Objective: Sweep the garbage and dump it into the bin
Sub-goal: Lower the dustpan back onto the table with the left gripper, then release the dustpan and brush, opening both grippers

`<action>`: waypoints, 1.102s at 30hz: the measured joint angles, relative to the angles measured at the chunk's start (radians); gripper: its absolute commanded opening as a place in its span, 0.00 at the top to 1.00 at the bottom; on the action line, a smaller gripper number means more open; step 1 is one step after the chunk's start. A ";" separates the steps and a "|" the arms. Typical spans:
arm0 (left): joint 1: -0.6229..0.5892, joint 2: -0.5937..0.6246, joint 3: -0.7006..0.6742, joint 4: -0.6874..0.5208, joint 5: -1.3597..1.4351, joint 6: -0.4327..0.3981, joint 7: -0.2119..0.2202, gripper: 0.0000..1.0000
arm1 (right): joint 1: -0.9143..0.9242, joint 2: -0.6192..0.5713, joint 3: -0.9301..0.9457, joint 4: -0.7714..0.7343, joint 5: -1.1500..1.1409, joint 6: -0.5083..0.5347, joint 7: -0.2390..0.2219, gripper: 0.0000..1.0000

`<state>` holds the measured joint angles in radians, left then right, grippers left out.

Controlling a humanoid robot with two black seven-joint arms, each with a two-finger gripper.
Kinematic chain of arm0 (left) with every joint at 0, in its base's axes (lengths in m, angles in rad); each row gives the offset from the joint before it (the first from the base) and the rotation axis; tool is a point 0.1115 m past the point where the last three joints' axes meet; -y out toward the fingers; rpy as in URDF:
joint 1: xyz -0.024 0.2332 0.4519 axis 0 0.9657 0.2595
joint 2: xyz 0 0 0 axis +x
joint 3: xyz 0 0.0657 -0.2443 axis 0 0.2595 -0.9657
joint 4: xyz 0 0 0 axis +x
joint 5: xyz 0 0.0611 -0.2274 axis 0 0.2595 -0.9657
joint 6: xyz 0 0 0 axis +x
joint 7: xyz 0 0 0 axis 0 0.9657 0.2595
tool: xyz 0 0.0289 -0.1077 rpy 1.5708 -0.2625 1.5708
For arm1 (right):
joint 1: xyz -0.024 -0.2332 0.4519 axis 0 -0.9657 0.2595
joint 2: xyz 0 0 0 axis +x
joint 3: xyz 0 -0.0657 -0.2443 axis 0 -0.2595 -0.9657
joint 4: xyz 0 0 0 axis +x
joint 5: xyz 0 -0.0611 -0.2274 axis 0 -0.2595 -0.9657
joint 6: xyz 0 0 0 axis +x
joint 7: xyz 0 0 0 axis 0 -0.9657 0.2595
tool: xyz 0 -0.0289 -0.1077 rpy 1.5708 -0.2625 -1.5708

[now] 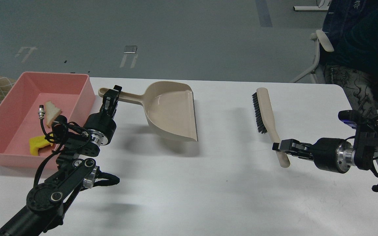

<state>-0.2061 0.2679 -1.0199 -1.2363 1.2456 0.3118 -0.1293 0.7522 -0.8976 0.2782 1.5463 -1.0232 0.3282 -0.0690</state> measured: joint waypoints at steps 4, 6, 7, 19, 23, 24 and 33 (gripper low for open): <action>0.010 -0.006 0.014 0.012 0.003 0.026 -0.001 1.00 | -0.002 -0.001 0.000 0.001 0.000 0.000 0.000 1.00; 0.012 -0.008 0.029 0.017 0.003 0.040 -0.001 1.00 | -0.002 -0.001 0.000 0.001 0.000 0.000 0.000 1.00; 0.012 -0.008 0.034 0.018 0.003 0.044 -0.001 1.00 | -0.002 -0.001 0.000 0.002 0.000 0.001 0.000 1.00; 0.013 -0.008 0.084 0.068 -0.004 0.046 -0.042 0.57 | -0.008 0.001 -0.002 0.002 0.002 0.003 0.000 1.00; 0.013 -0.002 0.089 0.069 -0.004 0.038 -0.043 0.09 | -0.009 0.001 -0.002 0.002 0.002 0.003 0.000 1.00; 0.013 0.000 0.089 0.069 -0.004 0.035 -0.043 0.05 | -0.009 0.002 -0.002 0.002 0.002 0.003 0.000 1.00; 0.036 0.013 0.089 0.059 0.001 -0.069 -0.043 0.02 | -0.010 0.010 -0.002 0.000 0.003 0.010 0.000 1.00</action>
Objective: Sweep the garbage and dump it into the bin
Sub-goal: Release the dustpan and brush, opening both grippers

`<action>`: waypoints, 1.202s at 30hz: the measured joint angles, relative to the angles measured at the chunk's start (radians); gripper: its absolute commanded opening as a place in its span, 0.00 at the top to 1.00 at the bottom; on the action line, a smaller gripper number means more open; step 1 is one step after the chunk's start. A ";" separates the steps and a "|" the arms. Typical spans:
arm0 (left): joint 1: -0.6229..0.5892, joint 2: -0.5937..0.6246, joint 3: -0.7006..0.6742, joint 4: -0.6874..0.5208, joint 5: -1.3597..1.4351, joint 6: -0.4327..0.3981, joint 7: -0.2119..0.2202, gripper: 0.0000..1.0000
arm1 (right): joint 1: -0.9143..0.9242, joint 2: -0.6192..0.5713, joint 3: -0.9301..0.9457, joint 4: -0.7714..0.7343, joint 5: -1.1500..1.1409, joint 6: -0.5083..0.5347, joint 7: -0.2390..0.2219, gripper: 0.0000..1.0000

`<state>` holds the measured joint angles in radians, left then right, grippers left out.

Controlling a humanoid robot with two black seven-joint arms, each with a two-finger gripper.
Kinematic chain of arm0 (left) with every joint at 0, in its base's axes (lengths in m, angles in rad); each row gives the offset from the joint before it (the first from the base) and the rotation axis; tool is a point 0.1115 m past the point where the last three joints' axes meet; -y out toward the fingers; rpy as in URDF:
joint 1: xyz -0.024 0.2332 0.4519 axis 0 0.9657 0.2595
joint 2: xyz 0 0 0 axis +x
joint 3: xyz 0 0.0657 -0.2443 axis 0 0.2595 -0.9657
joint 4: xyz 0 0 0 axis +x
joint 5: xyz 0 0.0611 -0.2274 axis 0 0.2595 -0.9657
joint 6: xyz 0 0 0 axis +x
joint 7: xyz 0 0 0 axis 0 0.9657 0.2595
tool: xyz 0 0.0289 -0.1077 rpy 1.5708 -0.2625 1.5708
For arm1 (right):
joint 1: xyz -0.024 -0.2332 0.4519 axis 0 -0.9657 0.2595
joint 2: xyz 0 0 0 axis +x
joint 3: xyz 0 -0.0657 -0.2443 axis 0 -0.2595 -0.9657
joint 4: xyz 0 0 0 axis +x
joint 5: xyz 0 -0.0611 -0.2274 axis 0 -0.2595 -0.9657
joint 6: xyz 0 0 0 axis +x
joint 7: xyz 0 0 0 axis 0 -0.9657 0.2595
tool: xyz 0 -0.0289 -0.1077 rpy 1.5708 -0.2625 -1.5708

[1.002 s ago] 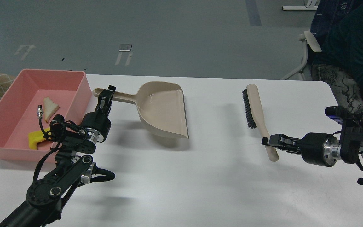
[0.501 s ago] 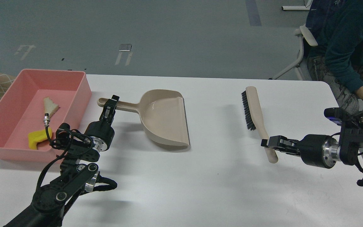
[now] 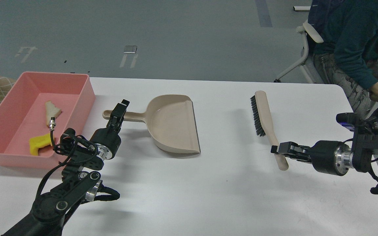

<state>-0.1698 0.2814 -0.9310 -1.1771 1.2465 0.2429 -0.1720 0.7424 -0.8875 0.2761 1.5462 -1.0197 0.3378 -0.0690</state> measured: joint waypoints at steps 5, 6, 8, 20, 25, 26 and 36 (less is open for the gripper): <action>0.037 0.038 0.000 -0.036 0.000 -0.054 -0.001 0.02 | -0.005 0.001 -0.001 -0.001 0.001 0.007 0.000 0.99; 0.044 0.049 -0.001 -0.047 -0.002 -0.072 -0.001 0.02 | -0.009 0.001 -0.002 -0.001 0.002 0.008 0.000 0.98; 0.057 0.060 -0.002 -0.062 -0.004 -0.101 -0.001 0.02 | -0.013 0.001 -0.004 -0.001 0.002 0.011 0.000 0.96; 0.089 0.115 -0.019 -0.147 -0.010 -0.203 -0.003 0.02 | -0.016 0.000 -0.006 0.000 0.003 0.024 -0.015 0.60; 0.106 0.134 -0.024 -0.177 -0.011 -0.247 -0.003 0.02 | -0.021 -0.008 -0.006 0.004 0.002 0.024 -0.019 0.51; 0.110 0.143 -0.025 -0.187 -0.011 -0.260 -0.003 0.02 | -0.021 -0.010 -0.006 0.006 0.002 0.024 -0.020 0.48; 0.157 0.259 -0.046 -0.339 -0.103 -0.334 -0.003 0.02 | -0.020 -0.167 0.050 0.064 0.010 0.049 -0.014 0.11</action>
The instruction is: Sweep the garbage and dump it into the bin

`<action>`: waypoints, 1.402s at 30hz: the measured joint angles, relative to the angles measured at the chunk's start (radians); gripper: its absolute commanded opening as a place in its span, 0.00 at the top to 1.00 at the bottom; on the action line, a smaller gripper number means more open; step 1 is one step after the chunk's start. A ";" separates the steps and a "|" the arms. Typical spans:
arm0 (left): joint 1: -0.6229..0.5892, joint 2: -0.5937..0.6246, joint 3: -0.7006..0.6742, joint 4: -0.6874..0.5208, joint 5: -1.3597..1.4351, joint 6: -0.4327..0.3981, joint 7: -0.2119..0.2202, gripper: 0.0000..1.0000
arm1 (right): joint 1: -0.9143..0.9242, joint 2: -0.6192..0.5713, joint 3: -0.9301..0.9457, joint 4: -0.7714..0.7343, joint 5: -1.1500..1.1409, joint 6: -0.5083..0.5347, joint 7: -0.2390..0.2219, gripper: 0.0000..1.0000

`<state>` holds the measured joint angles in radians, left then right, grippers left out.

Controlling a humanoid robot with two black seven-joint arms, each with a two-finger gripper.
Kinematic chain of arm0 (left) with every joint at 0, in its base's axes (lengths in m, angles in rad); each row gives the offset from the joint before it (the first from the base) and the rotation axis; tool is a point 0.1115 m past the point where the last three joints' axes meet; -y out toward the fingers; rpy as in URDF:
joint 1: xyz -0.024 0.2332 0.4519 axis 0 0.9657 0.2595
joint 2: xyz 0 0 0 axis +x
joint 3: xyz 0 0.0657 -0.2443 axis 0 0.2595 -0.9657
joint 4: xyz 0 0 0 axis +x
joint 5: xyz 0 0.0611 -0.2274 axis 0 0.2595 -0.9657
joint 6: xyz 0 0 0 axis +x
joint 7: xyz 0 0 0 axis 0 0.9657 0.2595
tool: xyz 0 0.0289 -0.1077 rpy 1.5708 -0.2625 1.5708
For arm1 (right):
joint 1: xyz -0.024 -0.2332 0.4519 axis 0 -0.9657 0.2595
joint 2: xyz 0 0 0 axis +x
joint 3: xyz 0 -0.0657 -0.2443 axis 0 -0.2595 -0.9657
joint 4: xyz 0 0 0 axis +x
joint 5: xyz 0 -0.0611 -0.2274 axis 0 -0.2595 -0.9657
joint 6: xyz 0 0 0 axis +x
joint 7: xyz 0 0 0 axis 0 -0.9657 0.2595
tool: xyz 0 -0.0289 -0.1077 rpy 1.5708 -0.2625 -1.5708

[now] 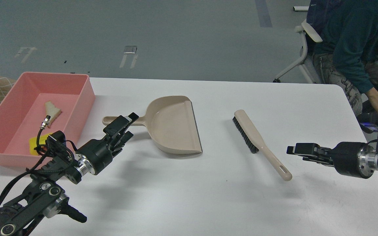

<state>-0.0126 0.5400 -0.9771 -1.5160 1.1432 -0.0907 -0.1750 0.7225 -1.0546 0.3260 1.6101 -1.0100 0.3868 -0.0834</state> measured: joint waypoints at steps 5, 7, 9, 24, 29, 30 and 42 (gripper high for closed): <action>0.040 0.060 -0.061 -0.108 -0.058 -0.080 0.001 0.02 | 0.000 -0.086 0.072 -0.004 0.006 0.009 0.015 0.04; 0.046 0.067 -0.107 -0.134 -0.086 -0.133 0.002 0.02 | 0.000 -0.099 0.110 -0.019 0.011 0.009 0.040 0.04; 0.037 0.068 -0.179 -0.142 -0.124 -0.194 0.006 0.02 | 0.001 -0.095 0.163 -0.063 0.021 0.008 0.077 0.04; -0.462 0.033 -0.323 0.205 -0.217 -0.306 -0.021 0.02 | 0.096 0.371 0.709 -0.616 0.028 0.006 0.216 0.09; -0.653 -0.080 -0.312 0.470 -0.234 -0.313 -0.079 0.02 | 0.213 0.536 0.745 -0.849 0.032 0.000 0.350 0.09; -0.681 -0.106 -0.310 0.512 -0.249 -0.313 -0.081 0.02 | 0.228 0.570 0.757 -0.886 0.038 -0.002 0.360 0.09; -0.789 -0.349 -0.290 0.795 -0.502 -0.289 -0.080 0.02 | 0.253 0.872 0.972 -1.085 0.158 -0.010 0.394 0.05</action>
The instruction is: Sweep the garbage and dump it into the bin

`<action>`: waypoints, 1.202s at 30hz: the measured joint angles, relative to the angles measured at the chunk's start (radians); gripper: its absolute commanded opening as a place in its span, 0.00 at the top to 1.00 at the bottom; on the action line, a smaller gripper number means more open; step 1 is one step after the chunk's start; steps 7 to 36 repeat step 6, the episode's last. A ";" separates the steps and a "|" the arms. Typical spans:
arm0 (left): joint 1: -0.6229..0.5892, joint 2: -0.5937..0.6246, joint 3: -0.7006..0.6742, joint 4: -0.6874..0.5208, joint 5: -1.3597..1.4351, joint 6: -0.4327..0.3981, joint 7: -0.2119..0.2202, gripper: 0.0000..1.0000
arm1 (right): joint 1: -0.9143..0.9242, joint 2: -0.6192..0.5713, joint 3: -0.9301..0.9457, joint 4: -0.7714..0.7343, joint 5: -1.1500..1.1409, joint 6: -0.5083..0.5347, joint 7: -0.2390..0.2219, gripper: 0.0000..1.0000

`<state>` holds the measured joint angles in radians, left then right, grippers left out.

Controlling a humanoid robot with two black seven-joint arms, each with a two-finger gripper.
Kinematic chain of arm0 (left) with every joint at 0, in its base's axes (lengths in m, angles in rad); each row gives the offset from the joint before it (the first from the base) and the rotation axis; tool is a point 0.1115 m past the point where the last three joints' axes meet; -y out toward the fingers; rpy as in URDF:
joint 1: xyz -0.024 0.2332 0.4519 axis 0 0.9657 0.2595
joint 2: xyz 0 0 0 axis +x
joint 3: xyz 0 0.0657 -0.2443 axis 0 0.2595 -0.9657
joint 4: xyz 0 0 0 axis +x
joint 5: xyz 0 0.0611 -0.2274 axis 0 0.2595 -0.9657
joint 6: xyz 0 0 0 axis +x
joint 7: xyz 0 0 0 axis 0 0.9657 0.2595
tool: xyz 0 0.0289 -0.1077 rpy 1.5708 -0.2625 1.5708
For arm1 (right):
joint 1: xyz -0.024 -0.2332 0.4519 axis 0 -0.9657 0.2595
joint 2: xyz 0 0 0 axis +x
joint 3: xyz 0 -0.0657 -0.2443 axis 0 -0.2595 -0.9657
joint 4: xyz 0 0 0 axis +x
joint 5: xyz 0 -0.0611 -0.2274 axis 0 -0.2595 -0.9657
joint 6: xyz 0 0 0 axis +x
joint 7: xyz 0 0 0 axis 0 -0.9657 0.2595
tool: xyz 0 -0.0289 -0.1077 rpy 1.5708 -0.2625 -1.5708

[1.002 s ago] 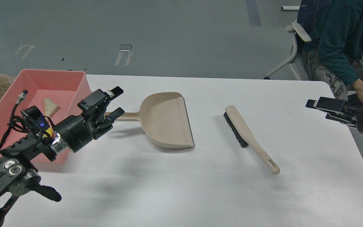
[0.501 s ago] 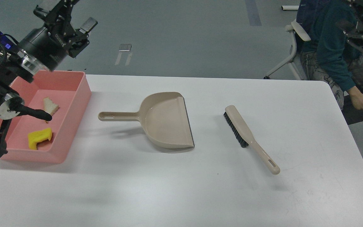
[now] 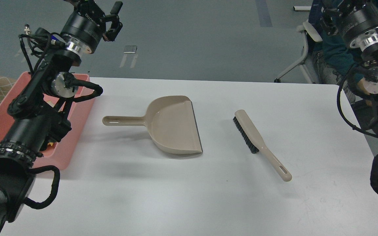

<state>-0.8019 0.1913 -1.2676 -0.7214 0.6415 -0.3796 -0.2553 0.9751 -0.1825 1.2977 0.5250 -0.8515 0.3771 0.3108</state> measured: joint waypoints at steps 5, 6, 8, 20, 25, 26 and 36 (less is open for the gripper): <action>0.000 -0.028 0.000 0.031 -0.050 -0.008 0.002 0.02 | -0.009 0.039 0.021 -0.002 0.057 0.000 0.004 0.04; 0.003 -0.033 0.001 0.035 -0.056 -0.009 0.002 0.02 | -0.010 0.043 0.021 -0.002 0.063 0.000 0.004 0.04; 0.003 -0.033 0.001 0.035 -0.056 -0.009 0.002 0.02 | -0.010 0.043 0.021 -0.002 0.063 0.000 0.004 0.04; 0.003 -0.033 0.001 0.035 -0.056 -0.009 0.002 0.02 | -0.010 0.043 0.021 -0.002 0.063 0.000 0.004 0.04; 0.003 -0.033 0.001 0.035 -0.056 -0.009 0.002 0.02 | -0.010 0.043 0.021 -0.002 0.063 0.000 0.004 0.04; 0.003 -0.033 0.001 0.035 -0.056 -0.009 0.002 0.02 | -0.010 0.043 0.021 -0.002 0.063 0.000 0.004 0.04; 0.003 -0.033 0.001 0.035 -0.056 -0.009 0.002 0.02 | -0.010 0.043 0.021 -0.002 0.063 0.000 0.004 0.04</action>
